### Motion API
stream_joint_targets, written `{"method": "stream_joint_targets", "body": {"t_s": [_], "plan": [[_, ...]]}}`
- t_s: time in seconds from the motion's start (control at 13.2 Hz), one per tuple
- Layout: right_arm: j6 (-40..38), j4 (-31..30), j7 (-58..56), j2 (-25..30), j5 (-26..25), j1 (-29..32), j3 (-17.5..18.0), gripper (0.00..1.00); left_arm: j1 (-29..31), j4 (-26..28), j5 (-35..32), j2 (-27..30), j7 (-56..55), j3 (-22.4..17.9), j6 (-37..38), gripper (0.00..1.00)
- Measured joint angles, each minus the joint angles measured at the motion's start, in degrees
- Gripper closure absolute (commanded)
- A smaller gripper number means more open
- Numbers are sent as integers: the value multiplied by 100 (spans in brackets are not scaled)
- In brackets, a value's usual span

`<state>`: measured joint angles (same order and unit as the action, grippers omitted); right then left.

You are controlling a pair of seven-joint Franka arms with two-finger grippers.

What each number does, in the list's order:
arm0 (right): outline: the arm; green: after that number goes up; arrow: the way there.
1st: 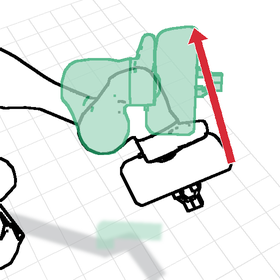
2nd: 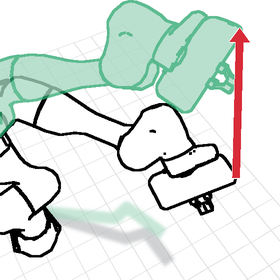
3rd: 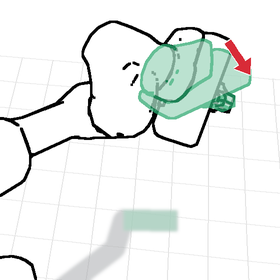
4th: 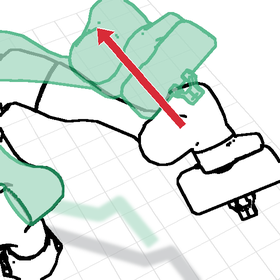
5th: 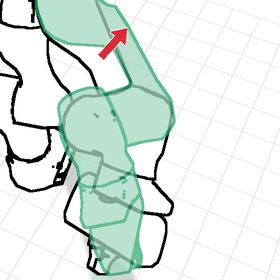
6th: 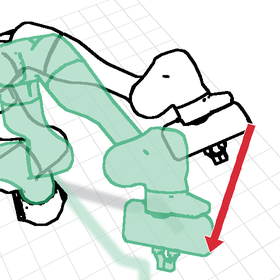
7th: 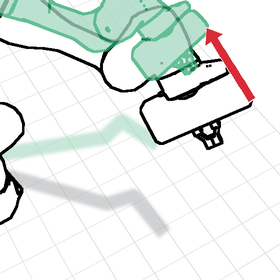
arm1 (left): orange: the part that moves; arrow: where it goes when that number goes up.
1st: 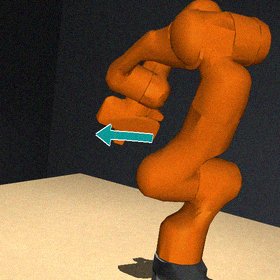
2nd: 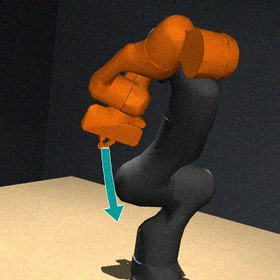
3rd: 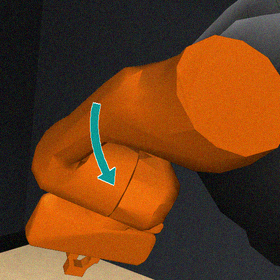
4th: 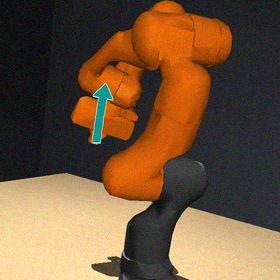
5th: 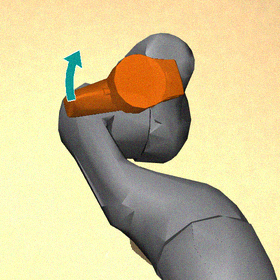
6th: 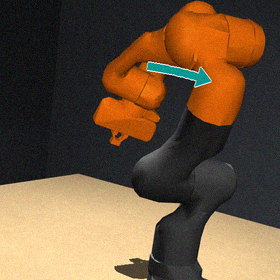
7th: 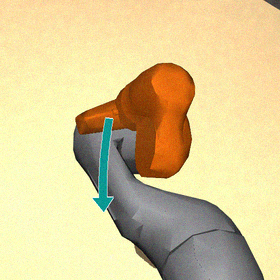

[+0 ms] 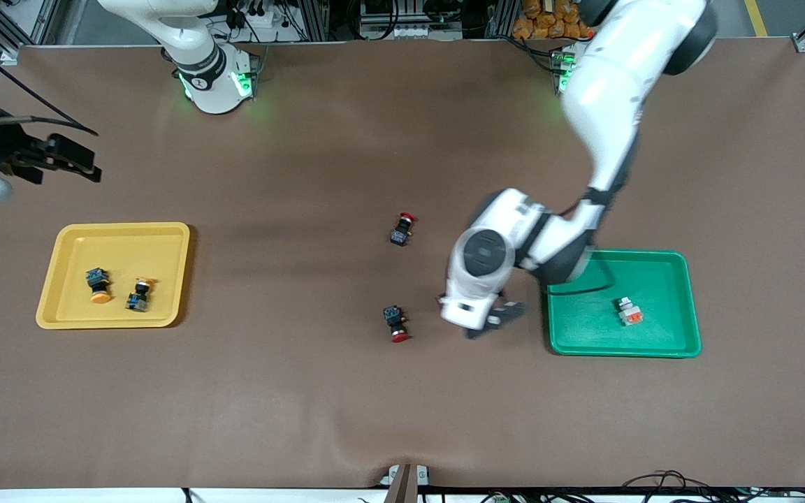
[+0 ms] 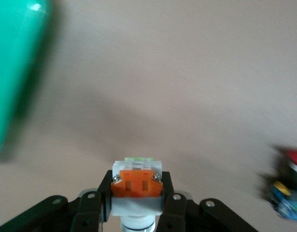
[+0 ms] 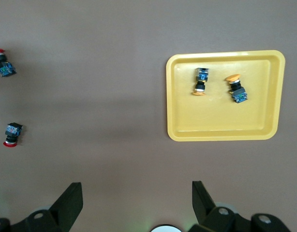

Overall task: Place green and yellow buttons in trays
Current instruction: 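Lower the white-orange button into the green tray and open the left gripper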

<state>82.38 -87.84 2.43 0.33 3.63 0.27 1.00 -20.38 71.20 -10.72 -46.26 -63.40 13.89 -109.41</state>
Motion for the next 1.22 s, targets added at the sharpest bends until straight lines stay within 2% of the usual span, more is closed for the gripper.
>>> {"method": "stream_joint_targets", "body": {"t_s": [0.15, 0.53, 0.61, 0.68, 0.76, 1.22], "plan": [[-134, -2, 0, 102, 0, 7, -90, 0, 522, 229, 14, 289, 56, 1, 289, 100], [-396, 25, 211, 150, 1, 3, -85, 0, 1804, 1183, 13, 553, 860, -4, 191, 100], [-395, 26, 222, 153, 1, 3, -84, 0, 1997, 1294, 13, 553, 951, -2, 89, 92], [-393, 26, 228, 153, 2, 2, -84, 0, 2126, 1359, 13, 553, 995, 2, 12, 57], [-392, 26, 232, 153, 2, 2, -83, 0, 2179, 1390, 13, 554, 1009, 8, -43, 1], [-367, 63, 255, 153, 2, 2, -80, 0, 2148, 1389, 14, 746, 1023, 61, -155, 0]]}}
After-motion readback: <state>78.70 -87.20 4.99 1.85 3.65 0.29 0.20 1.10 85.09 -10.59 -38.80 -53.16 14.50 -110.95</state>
